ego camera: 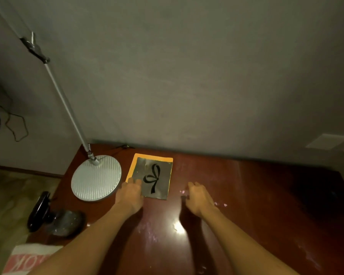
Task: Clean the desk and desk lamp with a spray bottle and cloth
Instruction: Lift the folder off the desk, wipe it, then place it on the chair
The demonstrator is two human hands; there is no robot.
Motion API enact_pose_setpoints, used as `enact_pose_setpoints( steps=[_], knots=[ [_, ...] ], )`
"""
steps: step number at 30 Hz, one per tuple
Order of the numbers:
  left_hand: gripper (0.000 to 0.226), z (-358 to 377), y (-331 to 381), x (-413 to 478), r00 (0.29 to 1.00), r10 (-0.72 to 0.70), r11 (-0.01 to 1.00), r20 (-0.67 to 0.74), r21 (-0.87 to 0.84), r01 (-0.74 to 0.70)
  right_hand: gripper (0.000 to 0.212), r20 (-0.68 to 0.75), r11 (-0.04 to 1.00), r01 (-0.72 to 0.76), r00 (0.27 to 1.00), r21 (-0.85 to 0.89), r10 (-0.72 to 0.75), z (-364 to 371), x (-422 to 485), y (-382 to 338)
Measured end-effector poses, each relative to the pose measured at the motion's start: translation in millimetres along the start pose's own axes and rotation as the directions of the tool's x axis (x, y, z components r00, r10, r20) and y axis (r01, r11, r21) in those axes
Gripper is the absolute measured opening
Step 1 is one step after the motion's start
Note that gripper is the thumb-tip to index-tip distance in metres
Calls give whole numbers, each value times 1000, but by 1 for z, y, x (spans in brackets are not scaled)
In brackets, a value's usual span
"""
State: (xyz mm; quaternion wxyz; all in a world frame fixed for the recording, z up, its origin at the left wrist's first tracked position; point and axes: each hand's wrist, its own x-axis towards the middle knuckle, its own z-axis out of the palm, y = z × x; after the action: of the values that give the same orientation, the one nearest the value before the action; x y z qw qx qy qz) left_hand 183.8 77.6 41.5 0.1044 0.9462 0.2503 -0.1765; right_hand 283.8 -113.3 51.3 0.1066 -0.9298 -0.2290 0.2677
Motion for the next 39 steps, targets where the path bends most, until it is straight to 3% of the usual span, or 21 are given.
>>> enact_pose_setpoints(
  steps=[8, 19, 27, 31, 39],
  knots=[
    [44, 28, -41, 66, 992, -76, 991, 102, -103, 87, 9, 105, 981, -124, 988, 149, 109, 21, 78, -33],
    [47, 56, -42, 102, 985, -167, 957, -35, -244, 153, 30, 123, 886, -347, 938, 308, 325, 57, 124, -54],
    [57, 48, -43, 93, 975, -220, 891, -35, -413, 187, 9, 122, 811, -407, 911, 421, 394, 53, 112, -43],
    [59, 41, -23, 79, 970, -238, 869, -46, -456, 191, 22, 116, 797, -417, 905, 438, 410, 40, 93, -29],
    [57, 36, 83, 37, 972, -231, 901, 42, -368, 230, 23, 73, 775, -471, 870, 421, 488, 12, 31, 62]
  ],
)
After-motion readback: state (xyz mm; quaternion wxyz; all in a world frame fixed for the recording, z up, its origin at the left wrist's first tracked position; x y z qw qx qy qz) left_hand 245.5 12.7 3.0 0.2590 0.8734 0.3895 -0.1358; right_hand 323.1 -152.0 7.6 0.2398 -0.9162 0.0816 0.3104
